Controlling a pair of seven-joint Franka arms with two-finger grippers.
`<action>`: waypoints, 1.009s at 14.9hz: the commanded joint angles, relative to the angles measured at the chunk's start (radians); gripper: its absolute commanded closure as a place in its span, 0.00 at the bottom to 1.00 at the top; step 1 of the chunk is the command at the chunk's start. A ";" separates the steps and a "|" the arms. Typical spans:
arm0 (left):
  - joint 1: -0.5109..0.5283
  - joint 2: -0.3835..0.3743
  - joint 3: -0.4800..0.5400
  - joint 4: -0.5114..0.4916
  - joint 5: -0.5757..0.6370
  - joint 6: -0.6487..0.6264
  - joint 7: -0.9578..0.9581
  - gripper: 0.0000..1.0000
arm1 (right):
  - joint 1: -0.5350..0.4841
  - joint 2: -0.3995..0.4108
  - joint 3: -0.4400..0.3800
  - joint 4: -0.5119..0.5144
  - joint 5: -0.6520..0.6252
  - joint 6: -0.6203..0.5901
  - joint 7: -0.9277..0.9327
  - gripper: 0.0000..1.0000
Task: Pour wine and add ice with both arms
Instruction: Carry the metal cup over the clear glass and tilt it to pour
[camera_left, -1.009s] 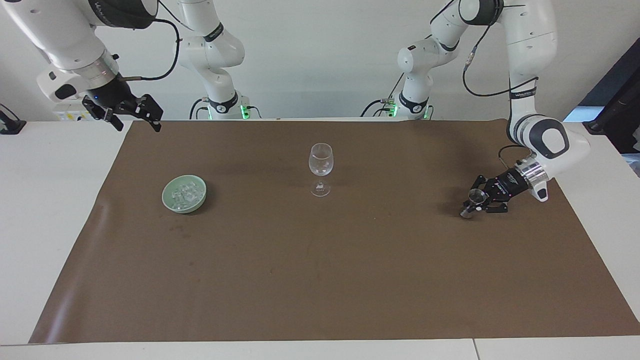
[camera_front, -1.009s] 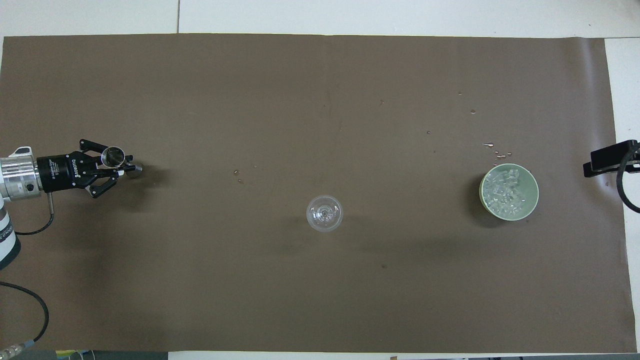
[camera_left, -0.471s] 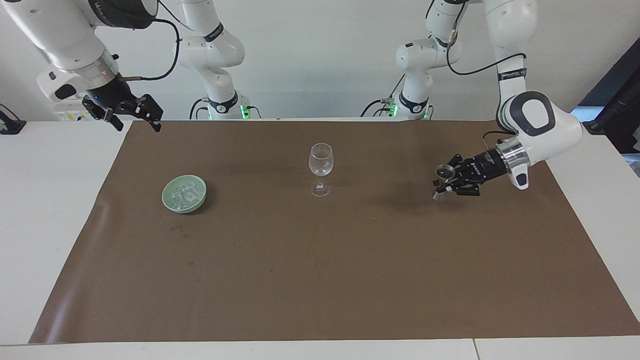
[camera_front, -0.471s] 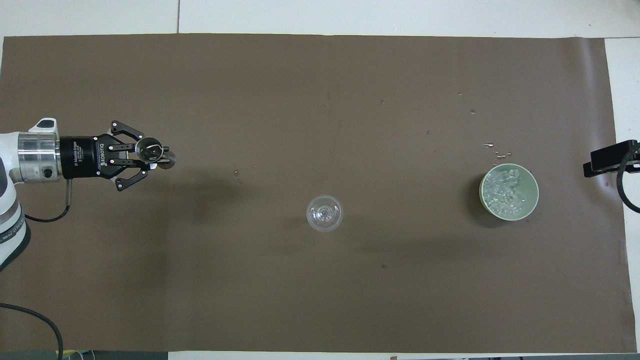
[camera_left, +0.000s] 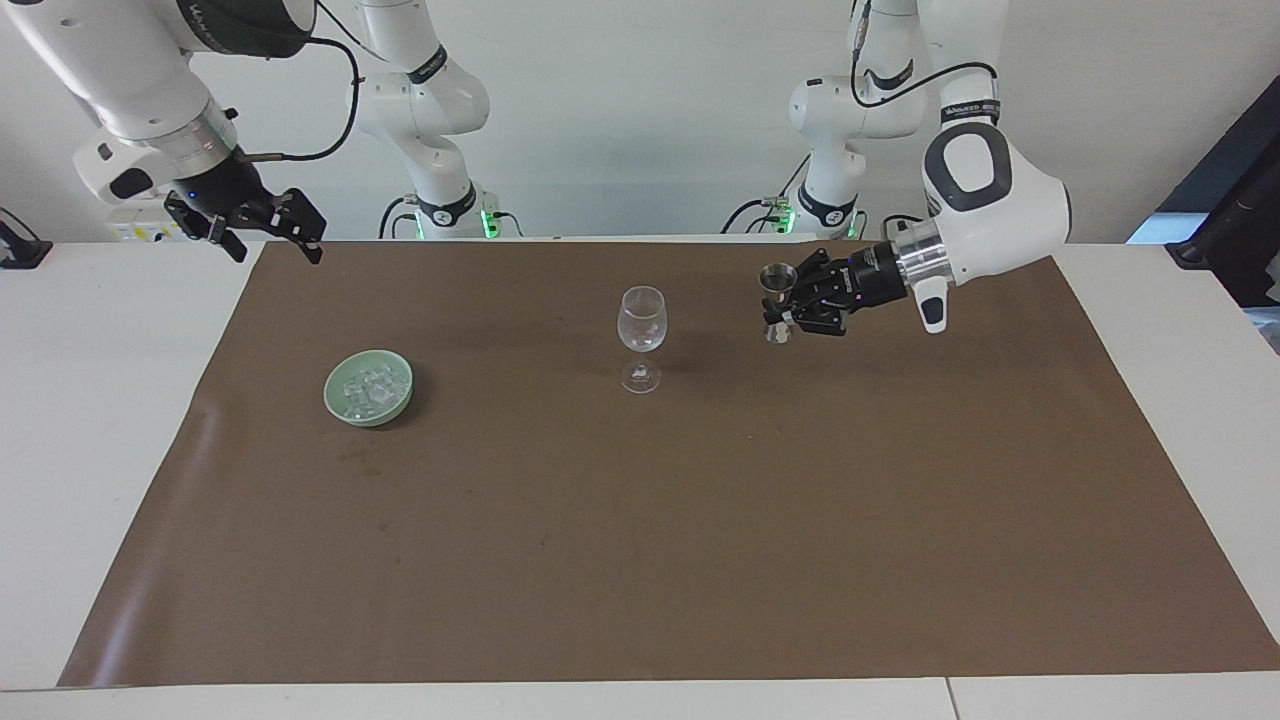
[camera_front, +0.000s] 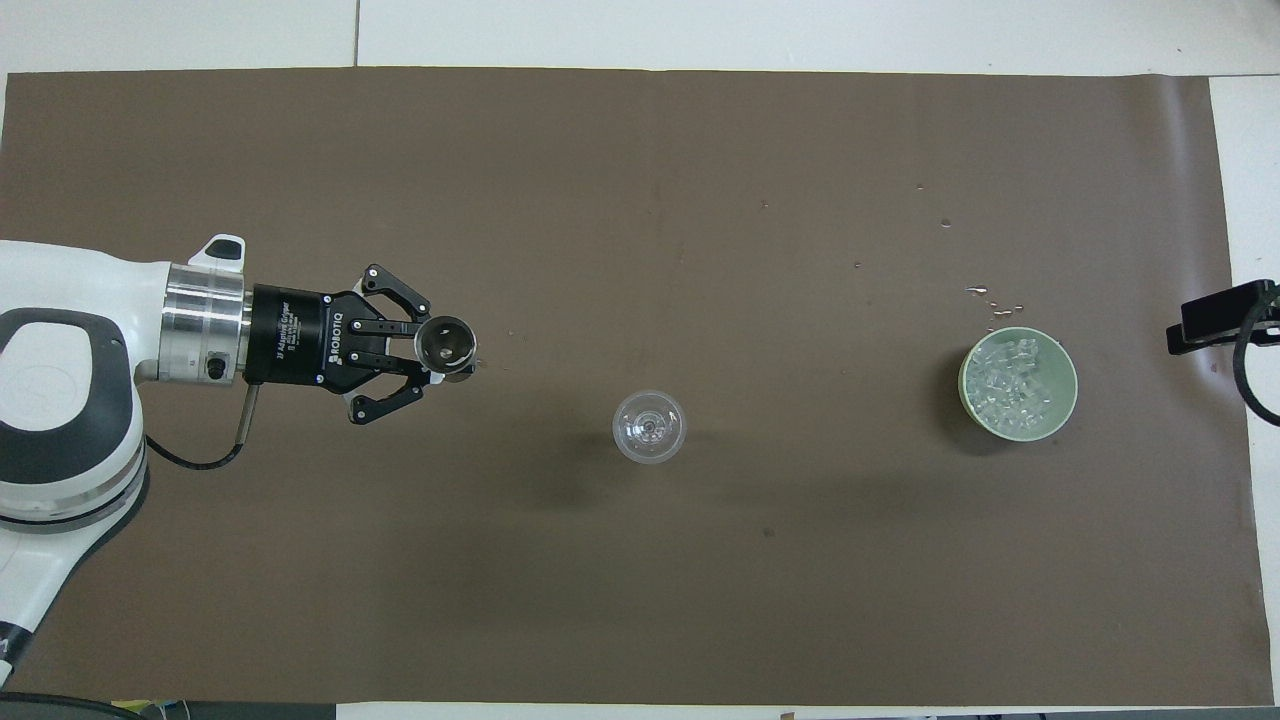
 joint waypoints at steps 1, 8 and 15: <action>-0.114 -0.052 0.012 -0.044 0.065 0.088 -0.110 1.00 | -0.011 -0.019 0.007 -0.019 0.003 -0.005 0.011 0.00; -0.253 -0.031 0.002 0.001 0.308 0.176 -0.314 1.00 | -0.011 -0.019 0.007 -0.019 0.003 -0.005 0.011 0.00; -0.396 0.010 0.000 0.042 0.604 0.317 -0.540 1.00 | -0.011 -0.019 0.007 -0.019 0.003 -0.005 0.011 0.00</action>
